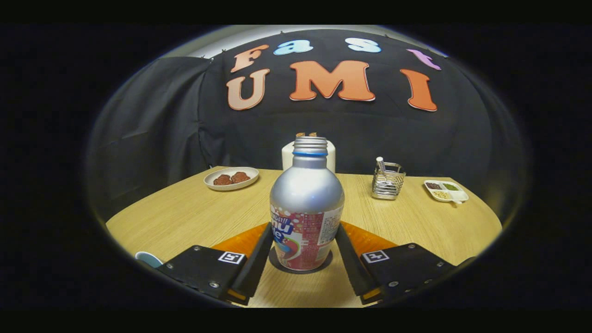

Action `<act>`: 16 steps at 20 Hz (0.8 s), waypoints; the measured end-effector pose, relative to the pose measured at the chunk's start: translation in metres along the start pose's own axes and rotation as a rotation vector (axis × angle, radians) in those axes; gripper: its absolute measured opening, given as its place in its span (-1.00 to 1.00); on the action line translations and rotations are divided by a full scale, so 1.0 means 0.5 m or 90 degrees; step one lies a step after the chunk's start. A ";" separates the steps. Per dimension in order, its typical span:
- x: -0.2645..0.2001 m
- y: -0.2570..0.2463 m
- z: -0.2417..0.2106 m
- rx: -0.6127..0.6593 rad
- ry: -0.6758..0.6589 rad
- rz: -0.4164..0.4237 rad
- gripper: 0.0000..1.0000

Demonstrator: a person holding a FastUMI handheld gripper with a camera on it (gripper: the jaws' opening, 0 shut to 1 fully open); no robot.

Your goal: Take the bottle from table, then pour the juice into the cup, finally place the bottle on the coaster

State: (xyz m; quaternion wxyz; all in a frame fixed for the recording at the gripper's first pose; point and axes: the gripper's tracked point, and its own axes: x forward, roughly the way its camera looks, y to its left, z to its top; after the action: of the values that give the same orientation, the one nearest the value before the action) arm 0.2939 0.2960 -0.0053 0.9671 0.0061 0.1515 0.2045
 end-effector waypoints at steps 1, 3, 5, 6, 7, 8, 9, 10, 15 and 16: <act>0.005 -0.002 0.002 -0.004 -0.005 -0.005 0.55; 0.011 -0.006 0.004 -0.009 -0.010 -0.011 0.55; 0.016 0.003 -0.008 -0.005 0.000 -0.003 0.55; 0.019 0.004 -0.016 -0.009 0.006 -0.003 0.55; 0.016 0.004 -0.017 -0.017 0.006 -0.003 0.55; 0.018 0.005 -0.017 -0.025 0.004 -0.008 0.55; 0.017 0.007 -0.017 -0.034 0.001 -0.009 0.55; 0.013 0.006 -0.015 -0.038 0.002 -0.011 0.55; 0.008 0.013 -0.026 -0.046 0.008 -0.007 0.60; 0.009 0.014 -0.029 -0.048 0.012 -0.009 0.60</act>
State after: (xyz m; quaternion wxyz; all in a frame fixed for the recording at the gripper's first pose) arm 0.2907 0.3037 -0.0200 0.9667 -0.0334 0.1524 0.2030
